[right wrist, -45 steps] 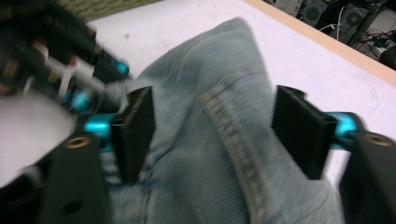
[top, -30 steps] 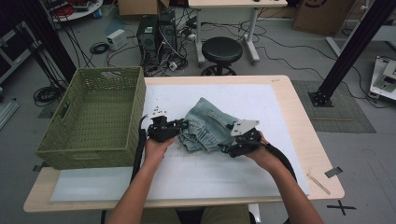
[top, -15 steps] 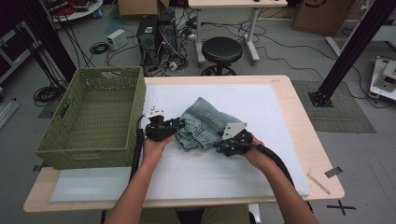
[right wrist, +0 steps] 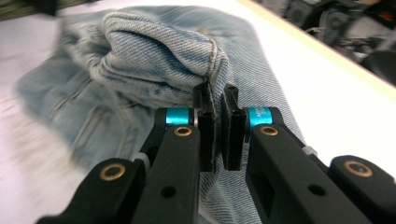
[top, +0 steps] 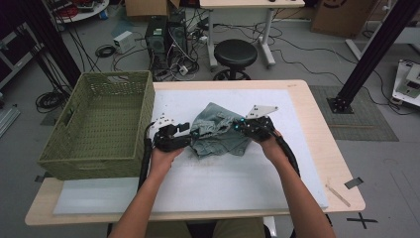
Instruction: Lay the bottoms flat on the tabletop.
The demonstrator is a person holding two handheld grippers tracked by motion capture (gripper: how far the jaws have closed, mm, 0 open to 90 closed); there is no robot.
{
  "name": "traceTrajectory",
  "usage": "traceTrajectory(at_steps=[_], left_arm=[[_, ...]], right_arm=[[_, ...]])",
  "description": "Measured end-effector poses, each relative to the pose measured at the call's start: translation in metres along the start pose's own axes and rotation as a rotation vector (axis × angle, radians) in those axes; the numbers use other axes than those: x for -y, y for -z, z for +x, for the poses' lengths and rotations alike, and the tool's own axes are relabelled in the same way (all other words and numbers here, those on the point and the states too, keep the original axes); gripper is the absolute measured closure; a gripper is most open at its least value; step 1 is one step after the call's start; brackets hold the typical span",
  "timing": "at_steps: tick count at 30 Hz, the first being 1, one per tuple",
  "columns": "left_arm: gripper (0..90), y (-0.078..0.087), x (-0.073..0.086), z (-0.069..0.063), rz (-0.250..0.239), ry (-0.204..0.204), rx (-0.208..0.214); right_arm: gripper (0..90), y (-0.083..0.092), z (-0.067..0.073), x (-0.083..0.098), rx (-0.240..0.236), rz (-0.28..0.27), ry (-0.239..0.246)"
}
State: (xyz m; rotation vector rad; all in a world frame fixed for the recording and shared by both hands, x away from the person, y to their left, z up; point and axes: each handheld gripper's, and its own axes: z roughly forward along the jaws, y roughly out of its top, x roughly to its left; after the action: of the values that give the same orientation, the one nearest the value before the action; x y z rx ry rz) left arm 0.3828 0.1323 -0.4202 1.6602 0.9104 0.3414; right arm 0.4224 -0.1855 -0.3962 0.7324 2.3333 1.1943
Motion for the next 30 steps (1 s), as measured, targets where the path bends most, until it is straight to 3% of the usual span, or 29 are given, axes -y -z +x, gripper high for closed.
traceTrajectory(at_steps=[5,8,10,12,14,17,19,24,30], left_arm=[[39.9,-0.003,0.005,-0.003,0.032,-0.013,-0.002],[33.6,-0.013,0.011,-0.003,0.096,-0.026,-0.025],[31.4,-0.021,0.015,-0.004,0.15,-0.046,-0.075],[31.5,-0.027,0.018,-0.004,0.179,-0.036,-0.069],[37.7,-0.03,0.018,-0.004,0.186,-0.017,-0.076],[64.9,-0.029,0.016,-0.003,0.184,0.0,-0.069],[74.7,-0.029,0.015,-0.005,0.182,-0.022,-0.062],[79.0,-0.024,0.015,-0.008,0.171,-0.048,0.002],[79.7,-0.015,0.016,-0.017,0.161,-0.045,0.167]], right_arm=[[87.7,-0.002,-0.01,-0.009,0.029,-0.049,-0.063],[87.7,-0.002,-0.011,-0.015,0.043,-0.051,-0.063],[87.7,-0.003,-0.012,-0.017,0.048,-0.052,-0.075],[87.7,-0.006,-0.015,-0.019,0.055,-0.054,-0.086],[87.7,-0.009,-0.018,-0.021,0.059,-0.052,-0.094],[87.6,-0.016,-0.023,-0.025,0.081,-0.048,-0.113],[87.6,-0.019,-0.027,-0.026,0.083,-0.048,-0.126],[87.7,-0.02,-0.028,-0.025,0.101,-0.036,-0.119],[87.7,-0.013,-0.028,-0.026,0.083,-0.026,-0.101]])
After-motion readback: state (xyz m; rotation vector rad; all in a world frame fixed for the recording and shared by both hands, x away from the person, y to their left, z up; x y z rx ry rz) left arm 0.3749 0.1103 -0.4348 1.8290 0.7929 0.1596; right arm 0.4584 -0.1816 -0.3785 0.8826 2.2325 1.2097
